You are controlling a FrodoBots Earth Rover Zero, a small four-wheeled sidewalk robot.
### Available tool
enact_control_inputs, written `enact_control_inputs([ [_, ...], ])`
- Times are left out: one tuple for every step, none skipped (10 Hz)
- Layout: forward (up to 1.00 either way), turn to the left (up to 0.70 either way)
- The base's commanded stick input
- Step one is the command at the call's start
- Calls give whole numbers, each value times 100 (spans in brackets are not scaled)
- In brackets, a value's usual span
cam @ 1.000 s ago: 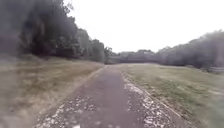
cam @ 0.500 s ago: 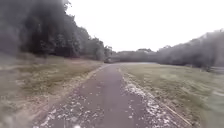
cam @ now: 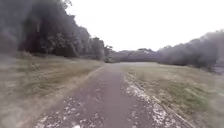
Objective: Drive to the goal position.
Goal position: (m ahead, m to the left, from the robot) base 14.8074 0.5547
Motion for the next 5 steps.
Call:
enact_control_inputs([
  [45,0],
  [45,0],
  [45,0],
  [45,0],
  [45,0],
])
